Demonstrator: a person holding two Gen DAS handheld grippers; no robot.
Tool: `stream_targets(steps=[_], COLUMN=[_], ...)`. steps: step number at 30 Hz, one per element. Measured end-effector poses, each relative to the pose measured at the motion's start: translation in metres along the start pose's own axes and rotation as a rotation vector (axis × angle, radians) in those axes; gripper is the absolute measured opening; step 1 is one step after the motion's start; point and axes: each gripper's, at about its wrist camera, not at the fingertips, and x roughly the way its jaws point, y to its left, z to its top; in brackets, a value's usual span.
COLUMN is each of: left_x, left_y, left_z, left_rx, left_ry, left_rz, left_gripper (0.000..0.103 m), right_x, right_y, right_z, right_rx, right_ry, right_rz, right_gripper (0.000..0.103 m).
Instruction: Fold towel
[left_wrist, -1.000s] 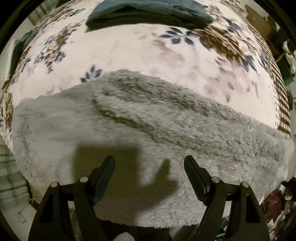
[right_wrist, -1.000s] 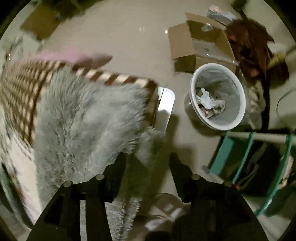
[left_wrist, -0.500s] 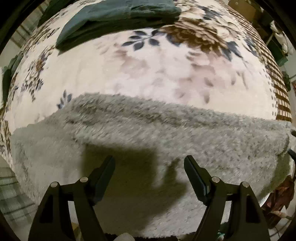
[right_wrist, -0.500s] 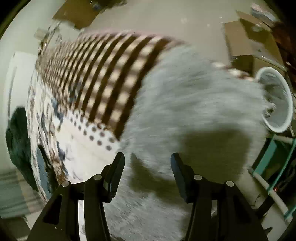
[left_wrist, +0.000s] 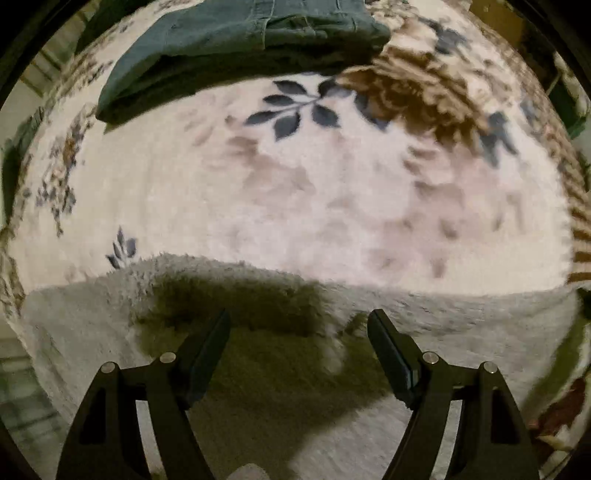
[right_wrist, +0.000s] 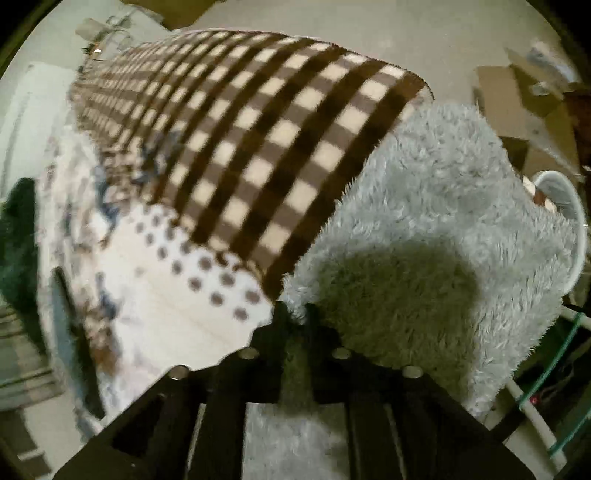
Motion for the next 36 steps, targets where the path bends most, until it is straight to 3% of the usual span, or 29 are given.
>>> stream_targets(steps=[1,2,5,7,11,15,18,22,25,26,27,28,29,30,33,36], left_x=[-0.008,-0.014,-0.028,-0.025,-0.004,0.018,0.027,0.020,0.020,0.021,0.024,0.026,0.027,0.031,0.029,0.027], left_y=[-0.005,-0.004,-0.038,-0.065,-0.115,-0.143,-0.161,-0.143,-0.136,-0.141,-0.146,-0.148,-0.152,-0.155,-0.166,-0.182], left_z=[-0.002,-0.003,-0.019,-0.030,-0.044,-0.042,-0.041,-0.042,-0.035,-0.035,-0.033,-0.031,-0.033,-0.040,-0.052,-0.059], left_rx=[0.004,0.015,0.070,0.129,0.191,0.242,0.253,0.260,0.273,0.276,0.276,0.276,0.279,0.288,0.318,0.349], left_ry=[-0.009,-0.014,-0.027,-0.017,0.027,0.035,0.040,0.040,0.036,0.042,0.049,0.055,0.054,0.052,0.048,0.027], left_rz=[-0.012,-0.021,-0.048,-0.054,-0.055,-0.011,0.003,-0.005,-0.008,-0.008,-0.012,-0.014,-0.017,-0.020,-0.024,-0.015], left_gripper=[0.076,0.076,0.076,0.076,0.076,0.075,0.075,0.075,0.076,0.075,0.076,0.076,0.075,0.075,0.075,0.075], right_x=[-0.014,-0.033,-0.089,-0.102,-0.073,-0.039,-0.029,-0.066,-0.063,-0.054,-0.045,-0.040,-0.040,-0.043,-0.056,-0.074], right_y=[-0.015,-0.030,-0.089,-0.124,-0.171,-0.177,-0.172,-0.178,-0.190,-0.193,-0.198,-0.201,-0.202,-0.205,-0.217,-0.206], right_z=[-0.005,-0.010,-0.031,-0.040,-0.037,-0.025,-0.022,-0.038,-0.040,-0.039,-0.038,-0.038,-0.041,-0.043,-0.050,-0.049], right_rx=[0.011,0.042,0.156,0.237,0.353,0.326,0.281,0.280,0.301,0.307,0.327,0.333,0.327,0.325,0.338,0.325], right_ry=[-0.020,-0.062,-0.199,-0.235,-0.158,-0.122,-0.120,-0.227,-0.187,-0.146,-0.107,-0.084,-0.088,-0.105,-0.154,-0.175], right_rz=[0.043,0.081,0.059,0.026,0.059,0.143,0.107,0.054,0.063,0.070,0.083,0.092,0.105,0.117,0.085,0.136], right_gripper=[0.040,0.045,0.048,0.048,0.048,0.048,0.006,0.006,0.007,0.009,0.019,0.046,0.060,0.080,0.082,0.082])
